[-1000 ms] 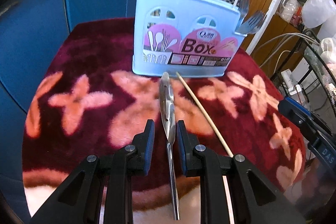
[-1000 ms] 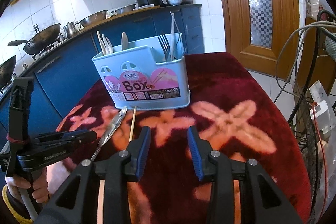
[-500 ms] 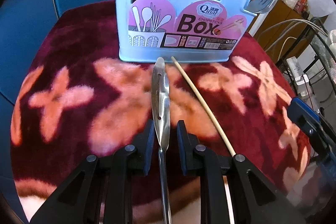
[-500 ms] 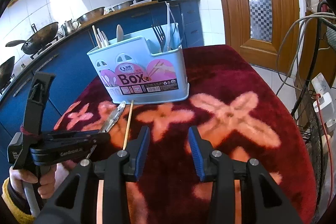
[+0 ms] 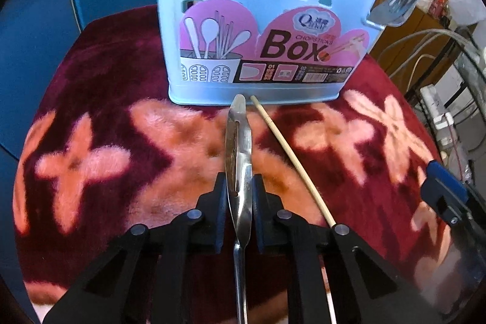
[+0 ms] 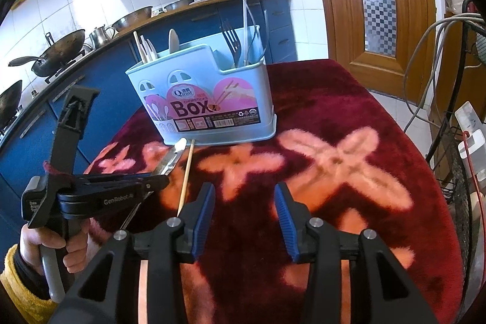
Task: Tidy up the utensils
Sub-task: 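Grasp the silver knife with the left tool while the right tool grasps the wooden chopstick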
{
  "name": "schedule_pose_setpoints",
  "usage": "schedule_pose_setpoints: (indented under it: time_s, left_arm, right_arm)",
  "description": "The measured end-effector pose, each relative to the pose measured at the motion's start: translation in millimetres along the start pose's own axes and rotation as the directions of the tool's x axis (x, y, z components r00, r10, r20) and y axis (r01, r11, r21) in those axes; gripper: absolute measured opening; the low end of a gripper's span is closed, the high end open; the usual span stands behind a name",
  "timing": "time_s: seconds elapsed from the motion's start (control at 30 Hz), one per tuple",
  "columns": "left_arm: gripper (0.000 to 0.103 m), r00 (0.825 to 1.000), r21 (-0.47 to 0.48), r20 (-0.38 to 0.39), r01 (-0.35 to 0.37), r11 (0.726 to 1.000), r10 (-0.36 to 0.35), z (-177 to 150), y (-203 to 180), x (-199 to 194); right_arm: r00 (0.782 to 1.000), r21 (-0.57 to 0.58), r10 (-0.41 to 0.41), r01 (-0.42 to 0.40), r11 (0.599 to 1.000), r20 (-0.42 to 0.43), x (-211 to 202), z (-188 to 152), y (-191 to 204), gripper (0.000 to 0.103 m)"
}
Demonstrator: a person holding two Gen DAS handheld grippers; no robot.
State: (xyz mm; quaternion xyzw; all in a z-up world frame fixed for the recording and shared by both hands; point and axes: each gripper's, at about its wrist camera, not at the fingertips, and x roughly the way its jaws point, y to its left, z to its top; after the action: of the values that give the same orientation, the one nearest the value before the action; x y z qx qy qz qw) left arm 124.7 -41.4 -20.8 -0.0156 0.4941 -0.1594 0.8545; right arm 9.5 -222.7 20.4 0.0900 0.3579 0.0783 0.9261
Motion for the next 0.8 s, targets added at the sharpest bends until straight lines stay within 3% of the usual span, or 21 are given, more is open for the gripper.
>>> schedule_pose_setpoints:
  time_s: [0.2, 0.43, 0.8]
  left_arm:
    - [0.014, 0.999, -0.044, 0.038, 0.038, 0.998, -0.036, -6.5, 11.7, -14.3]
    - [0.013, 0.99, -0.106, 0.135, 0.063, 0.992, -0.049, -14.9, 34.0, -47.0]
    - [0.013, 0.975, -0.149, 0.216, 0.093, 0.985, -0.059, -21.0, 53.0, -68.0]
  right_arm:
    - [1.0, -0.014, 0.006, -0.006, 1.0, -0.01, 3.1, 0.3, 5.8, 0.045]
    - [0.998, -0.047, 0.035, -0.037, 0.998, -0.05, 14.0, 4.5, 20.1, 0.045]
    - [0.975, -0.1, 0.096, -0.118, 0.988, -0.2, 59.9, 18.3, 47.8, 0.045]
